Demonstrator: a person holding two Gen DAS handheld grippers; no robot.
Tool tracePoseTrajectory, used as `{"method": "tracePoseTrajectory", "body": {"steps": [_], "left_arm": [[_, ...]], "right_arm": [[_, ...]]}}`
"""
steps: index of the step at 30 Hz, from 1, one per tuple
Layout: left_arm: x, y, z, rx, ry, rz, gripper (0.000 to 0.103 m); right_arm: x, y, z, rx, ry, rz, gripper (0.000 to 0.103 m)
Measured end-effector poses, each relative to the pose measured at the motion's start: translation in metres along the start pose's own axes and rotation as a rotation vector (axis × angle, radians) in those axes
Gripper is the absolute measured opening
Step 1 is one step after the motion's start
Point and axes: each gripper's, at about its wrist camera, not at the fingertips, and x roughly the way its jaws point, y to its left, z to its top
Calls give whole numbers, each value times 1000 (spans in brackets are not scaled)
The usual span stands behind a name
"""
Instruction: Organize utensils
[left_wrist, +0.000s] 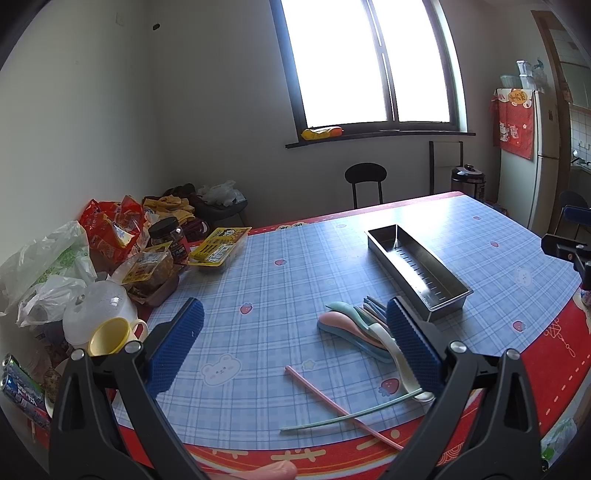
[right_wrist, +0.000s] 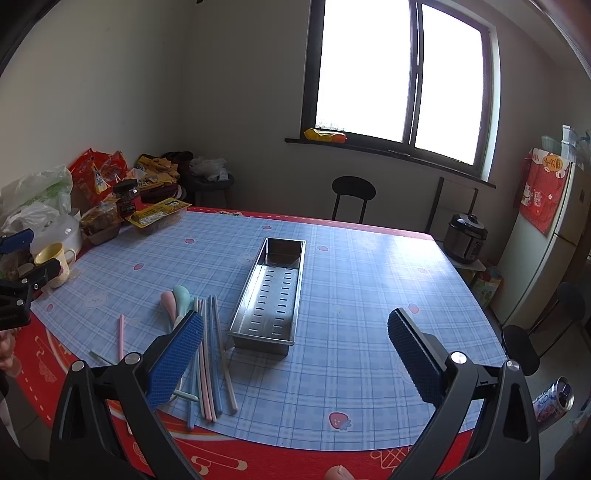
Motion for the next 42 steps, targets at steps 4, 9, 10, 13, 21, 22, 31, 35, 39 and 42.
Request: {"method": "tracePoseTrajectory", "body": {"steps": [4, 9, 10, 13, 21, 22, 31, 35, 39, 42], "left_arm": [[0, 1, 0, -1, 0, 1, 98], [0, 1, 1, 2, -1, 0, 98], [0, 1, 1, 0, 1, 1, 98], [0, 1, 1, 0, 0, 1, 98], [-1, 1, 1, 2, 0, 0, 98], [0, 1, 1, 1, 0, 0, 98], [0, 3, 0, -3, 2, 5, 98], [0, 3, 0, -3, -1, 2, 98], [-1, 6, -2, -5, 0, 5, 98], [-1, 5, -3, -4, 4, 10, 98]], "right_arm": [[0, 0, -1, 1, -1, -1, 98], [0, -1, -1, 1, -1, -2, 98], [0, -1, -1, 2, 0, -2, 98], [0, -2, -1, 1, 0, -4, 98], [0, -1, -2, 4, 1, -6, 98], [0, -2, -2, 4, 1, -5, 98], [0, -2, -4, 7, 5, -8, 98], [0, -2, -4, 6, 4, -6, 98], [0, -3, -5, 7, 7, -7, 98], [2, -3, -4, 9, 13, -6, 98]]}}
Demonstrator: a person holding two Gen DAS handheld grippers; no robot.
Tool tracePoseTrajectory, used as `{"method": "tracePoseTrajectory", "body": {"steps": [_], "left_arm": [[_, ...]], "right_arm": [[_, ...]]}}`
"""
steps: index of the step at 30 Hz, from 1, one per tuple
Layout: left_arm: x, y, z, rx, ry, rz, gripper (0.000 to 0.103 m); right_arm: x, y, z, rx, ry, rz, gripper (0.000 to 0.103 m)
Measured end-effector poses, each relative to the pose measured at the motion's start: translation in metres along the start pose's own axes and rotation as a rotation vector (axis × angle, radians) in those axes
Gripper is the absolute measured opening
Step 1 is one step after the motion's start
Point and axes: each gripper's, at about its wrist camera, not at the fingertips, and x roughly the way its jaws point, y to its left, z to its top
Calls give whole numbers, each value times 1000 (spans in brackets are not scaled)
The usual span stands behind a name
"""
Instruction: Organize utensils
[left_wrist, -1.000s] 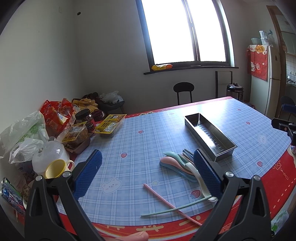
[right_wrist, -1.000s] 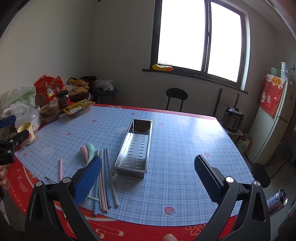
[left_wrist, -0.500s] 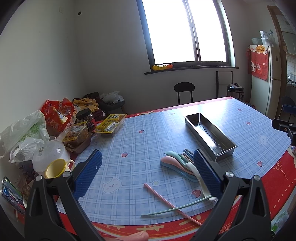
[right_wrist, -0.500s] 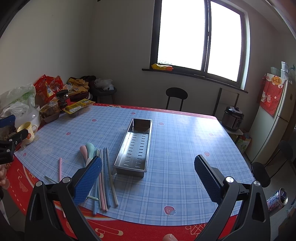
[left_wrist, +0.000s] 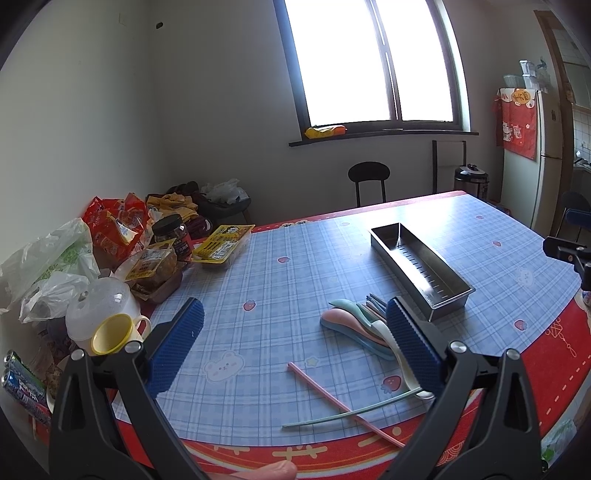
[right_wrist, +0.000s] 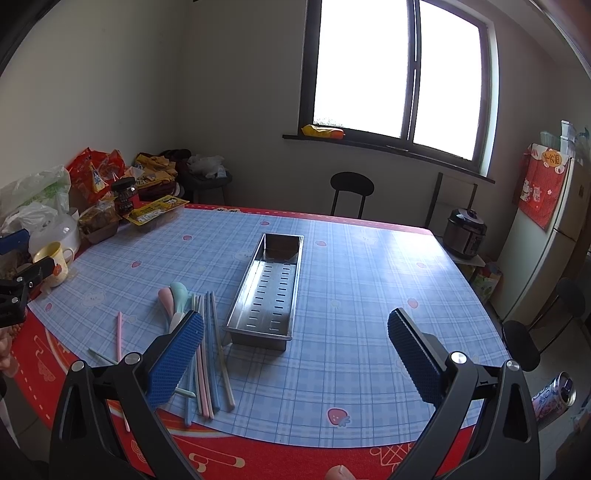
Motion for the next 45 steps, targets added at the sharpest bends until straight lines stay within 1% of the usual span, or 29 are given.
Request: {"method": "tracePoseTrajectory", "body": {"steps": [4, 7, 10, 15, 18, 22, 24, 26, 27, 28, 30, 31, 33, 34, 36, 38, 43, 45], "left_arm": [[2, 1, -3, -5, 14, -1, 98], [13, 2, -8, -28, 47, -21, 98], [33, 4, -21, -57, 123, -43, 98], [66, 14, -56, -120, 270, -33, 97], [76, 19, -73, -140, 325, -35, 97], [82, 20, -90, -158, 369, -49, 96], [83, 17, -95, -158, 382, -67, 94], [84, 14, -100, -150, 396, -76, 85], [85, 14, -101, -152, 404, -79, 83], [86, 15, -102, -160, 409, -80, 79], [85, 20, -103, -180, 410, -77, 78], [85, 23, -103, -187, 407, -73, 78], [83, 28, -103, -198, 402, -65, 78], [83, 31, -103, -205, 400, -65, 78], [82, 35, -105, -222, 400, -71, 78], [82, 38, -106, -231, 401, -73, 78], [85, 40, -109, -236, 405, -71, 78], [87, 41, -111, -244, 409, -73, 77]], "right_arm": [[3, 2, 0, 3, 7, 5, 98], [8, 2, -2, 10, 11, 31, 98], [19, 5, -8, 25, 21, 106, 98], [50, 16, -26, 64, 81, 196, 98], [68, 29, -37, 56, 116, 226, 98], [89, 52, -49, 6, 178, 264, 98], [95, 61, -54, -12, 192, 274, 98], [101, 68, -57, -7, 218, 333, 98], [103, 73, -58, -15, 231, 358, 98], [105, 80, -58, -41, 234, 377, 98], [103, 96, -58, -127, 227, 395, 96], [103, 105, -58, -176, 229, 411, 95], [105, 124, -57, -268, 239, 455, 82], [107, 134, -59, -319, 249, 475, 80], [111, 153, -64, -411, 262, 492, 71], [115, 168, -69, -484, 282, 515, 64], [123, 196, -76, -611, 325, 574, 55], [127, 205, -79, -662, 345, 580, 48]]}}
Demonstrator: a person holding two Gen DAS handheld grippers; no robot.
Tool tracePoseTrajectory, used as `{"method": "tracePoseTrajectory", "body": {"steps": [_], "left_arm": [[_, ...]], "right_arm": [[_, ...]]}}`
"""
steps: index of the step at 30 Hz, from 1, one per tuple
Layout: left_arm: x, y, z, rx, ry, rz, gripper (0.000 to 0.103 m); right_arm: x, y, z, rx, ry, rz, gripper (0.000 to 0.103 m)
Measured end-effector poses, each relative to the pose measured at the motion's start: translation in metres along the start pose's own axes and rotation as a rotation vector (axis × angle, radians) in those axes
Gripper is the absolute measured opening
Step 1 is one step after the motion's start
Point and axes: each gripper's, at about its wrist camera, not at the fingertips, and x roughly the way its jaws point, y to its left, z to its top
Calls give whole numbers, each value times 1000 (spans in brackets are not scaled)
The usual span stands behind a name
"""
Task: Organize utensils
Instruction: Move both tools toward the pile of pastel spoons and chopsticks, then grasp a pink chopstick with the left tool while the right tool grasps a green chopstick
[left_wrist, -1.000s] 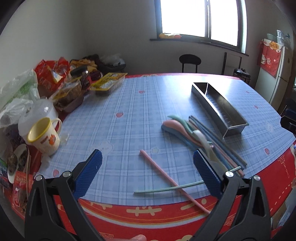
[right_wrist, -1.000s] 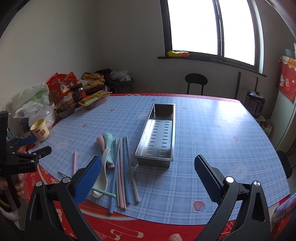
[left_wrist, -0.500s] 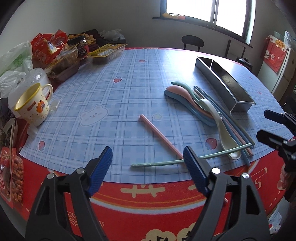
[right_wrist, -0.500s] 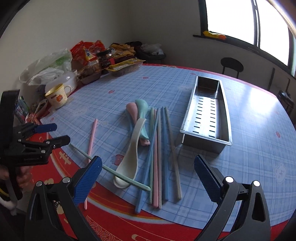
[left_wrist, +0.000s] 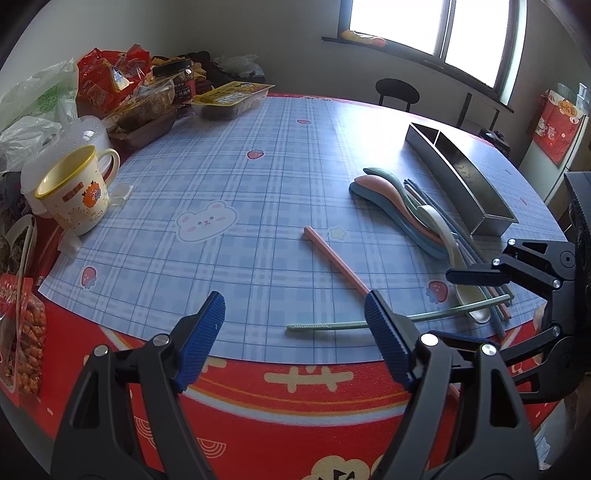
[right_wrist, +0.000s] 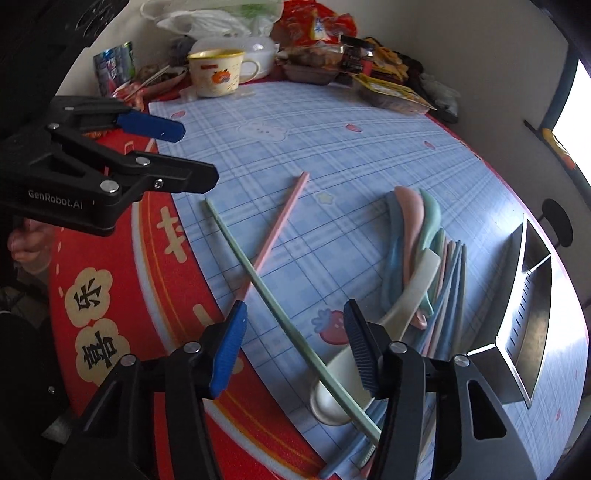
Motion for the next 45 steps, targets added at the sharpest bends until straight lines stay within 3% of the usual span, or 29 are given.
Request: {"method": "tracePoseTrajectory", "body": {"steps": [8, 18, 28, 36, 39, 41, 45], "left_arm": [[16, 0, 2, -10, 29, -22, 73], [37, -11, 4, -4, 76, -53, 68], [56, -41, 3, 62, 115, -49, 64], [60, -66, 0, 166, 86, 45, 63], [58, -71, -1, 196, 72, 29, 51], [58, -73, 0, 223, 63, 20, 33], [63, -70, 8, 265, 68, 56, 17]], "right_arm": [[13, -1, 9, -24, 44, 42, 28], [10, -11, 5, 79, 2, 87, 7], [6, -37, -8, 341, -99, 118, 6], [-7, -52, -20, 489, -194, 146, 6], [-11, -55, -23, 510, -210, 147, 6], [-13, -57, -25, 522, -219, 148, 6], [-16, -61, -31, 538, -228, 136, 6]]}}
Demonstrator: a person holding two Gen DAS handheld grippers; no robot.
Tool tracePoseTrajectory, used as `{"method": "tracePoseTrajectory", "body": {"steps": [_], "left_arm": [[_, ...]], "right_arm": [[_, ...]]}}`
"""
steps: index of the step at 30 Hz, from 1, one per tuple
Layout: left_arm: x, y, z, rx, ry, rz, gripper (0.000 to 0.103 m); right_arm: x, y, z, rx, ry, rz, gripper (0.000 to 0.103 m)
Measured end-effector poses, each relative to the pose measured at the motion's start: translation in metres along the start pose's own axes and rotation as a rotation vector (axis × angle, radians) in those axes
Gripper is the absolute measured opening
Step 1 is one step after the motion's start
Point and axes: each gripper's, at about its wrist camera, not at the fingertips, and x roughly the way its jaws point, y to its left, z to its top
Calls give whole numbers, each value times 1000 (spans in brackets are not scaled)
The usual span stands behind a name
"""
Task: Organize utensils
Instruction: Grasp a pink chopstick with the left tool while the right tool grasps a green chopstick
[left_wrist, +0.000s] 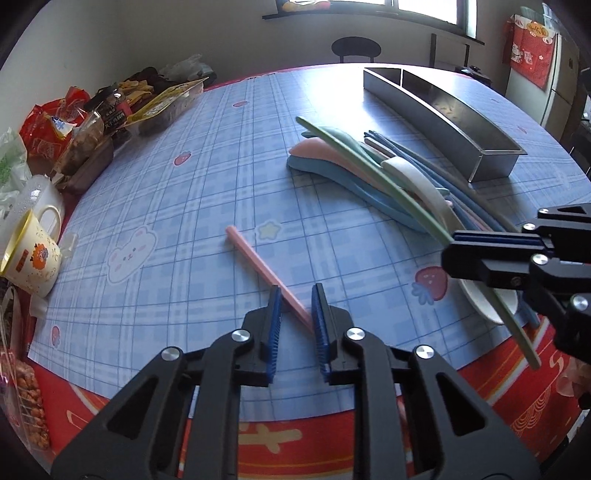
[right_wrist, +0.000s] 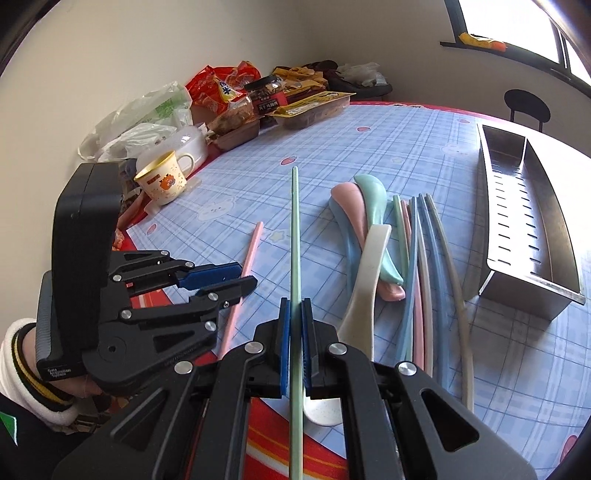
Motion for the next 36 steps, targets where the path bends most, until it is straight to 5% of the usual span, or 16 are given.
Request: {"method": "tracePoseTrajectory", "body": {"steps": [11, 17, 25, 29, 36], "left_arm": [[12, 34, 6, 40, -5, -42, 11], [6, 48, -12, 7, -59, -87, 22], [3, 47, -19, 16, -69, -82, 24], [2, 47, -19, 23, -74, -117, 11], [2, 83, -17, -164, -64, -261, 10]], "right_arm": [[-7, -17, -8, 56, -35, -16, 6], [-10, -24, -12, 85, -55, -8, 6], [-12, -30, -14, 108, -67, 4, 6], [-12, -33, -16, 127, -69, 13, 6], [-19, -39, -15, 158, -89, 35, 6]]}}
